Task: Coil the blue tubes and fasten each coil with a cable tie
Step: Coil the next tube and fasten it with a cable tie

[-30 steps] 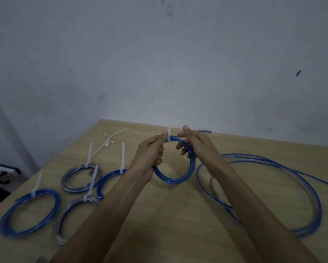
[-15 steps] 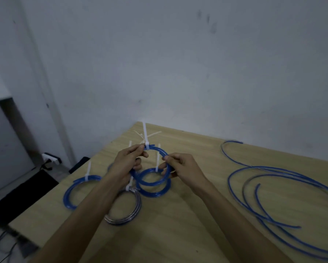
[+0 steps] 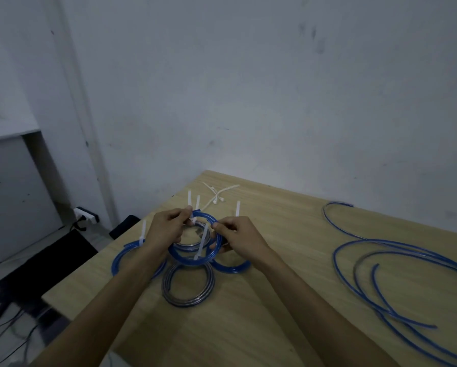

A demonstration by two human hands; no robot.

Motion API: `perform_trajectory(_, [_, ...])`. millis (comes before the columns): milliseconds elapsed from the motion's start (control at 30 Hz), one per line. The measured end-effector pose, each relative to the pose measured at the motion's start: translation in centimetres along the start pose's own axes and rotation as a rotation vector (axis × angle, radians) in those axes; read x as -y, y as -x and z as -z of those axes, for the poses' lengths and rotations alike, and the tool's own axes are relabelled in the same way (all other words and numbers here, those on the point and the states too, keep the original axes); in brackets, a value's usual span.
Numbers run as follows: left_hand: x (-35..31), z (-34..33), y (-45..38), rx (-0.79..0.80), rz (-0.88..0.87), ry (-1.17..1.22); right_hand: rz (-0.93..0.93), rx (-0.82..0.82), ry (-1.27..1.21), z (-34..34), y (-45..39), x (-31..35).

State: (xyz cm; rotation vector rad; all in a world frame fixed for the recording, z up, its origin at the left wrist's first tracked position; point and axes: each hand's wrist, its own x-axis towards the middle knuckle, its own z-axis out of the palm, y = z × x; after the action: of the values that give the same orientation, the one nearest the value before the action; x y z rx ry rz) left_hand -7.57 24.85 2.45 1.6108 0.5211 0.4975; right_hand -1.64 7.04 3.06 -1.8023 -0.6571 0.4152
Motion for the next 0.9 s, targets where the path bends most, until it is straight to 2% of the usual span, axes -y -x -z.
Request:
perform_trajectory(167, [0.7,1.1,-0.4,0.025,0.015,-0.115,-0.042,0.002,0.099,-1.1,-0.9,-0.7])
perform_trajectory(367, [2.1,1.8,-2.2,-0.028,-0.175,-0.654,-0.071,-0.015,0.229,-1.9,-1.2,-1.2])
perform_trajectory(433, [2.6,2.0,-2.6,-0.081,-0.232,-0.759,-0.067,-0.026,0.235,-1.8,-1.0,-1.0])
perform_trajectory(567, [2.3,2.0,-2.3,-0.169,-0.400,-0.755,-0.034,-0.075,0.320,-1.2,-0.5,-1.0])
perform_trajectory(667, [1.1,0.3,-1.3,-0.135,-0.501,-0.739,-0.016,-0.109,0.356,0.5,0.8,-1.0])
perform_trajectory(800, [-0.1,-4.0,0.3,0.019,-0.564,-0.658,0.014,-0.159,0.382,4.8,3.8,-1.6])
perform_trajectory(900, [-0.9,-8.3,2.1,0.232,-0.569,-0.558,0.004,-0.215,0.406,8.6,7.1,-2.7])
